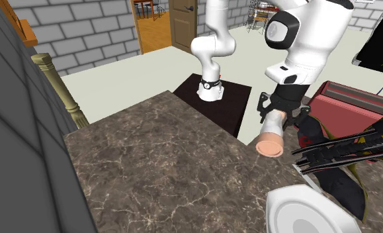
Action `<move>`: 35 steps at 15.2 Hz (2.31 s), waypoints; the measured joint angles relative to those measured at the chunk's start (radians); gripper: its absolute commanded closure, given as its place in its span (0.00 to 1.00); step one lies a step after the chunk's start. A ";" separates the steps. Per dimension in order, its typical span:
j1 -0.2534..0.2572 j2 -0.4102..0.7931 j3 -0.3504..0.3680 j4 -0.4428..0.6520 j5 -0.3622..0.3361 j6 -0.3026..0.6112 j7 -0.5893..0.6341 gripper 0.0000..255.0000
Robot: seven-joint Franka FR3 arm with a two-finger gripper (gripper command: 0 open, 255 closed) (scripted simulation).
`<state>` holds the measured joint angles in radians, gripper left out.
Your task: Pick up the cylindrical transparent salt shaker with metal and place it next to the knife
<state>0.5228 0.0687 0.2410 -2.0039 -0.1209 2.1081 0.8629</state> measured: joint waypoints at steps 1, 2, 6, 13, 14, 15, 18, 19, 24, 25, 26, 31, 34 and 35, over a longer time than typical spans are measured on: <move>-0.005 0.033 -0.006 0.045 -0.007 -0.012 -0.010 1.00; -0.011 0.078 -0.013 0.106 -0.016 -0.028 -0.022 1.00; -0.017 0.130 -0.022 0.141 -0.028 -0.011 -0.031 1.00; -0.016 0.167 -0.026 0.093 -0.044 0.071 -0.016 1.00; -0.015 0.174 -0.027 0.089 -0.047 0.082 -0.013 1.00; -0.015 0.180 -0.028 0.080 -0.050 0.096 -0.011 1.00; -0.013 0.202 -0.031 0.068 -0.059 0.130 -0.004 1.00; -0.012 0.208 -0.031 0.065 -0.062 0.138 0.000 1.00; -0.010 0.241 -0.037 0.041 -0.077 0.194 0.012 1.00; -0.010 0.248 -0.039 0.036 -0.080 0.205 0.014 1.00; -0.008 0.256 -0.040 0.033 -0.084 0.216 0.018 1.00; -0.005 0.291 -0.046 0.022 -0.098 0.258 0.031 1.00; -0.004 0.294 -0.047 0.022 -0.099 0.261 0.032 1.00; -0.004 0.294 -0.047 0.022 -0.099 0.261 0.032 1.00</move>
<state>0.5189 0.3622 0.1942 -1.9822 -0.2204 2.3693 0.8949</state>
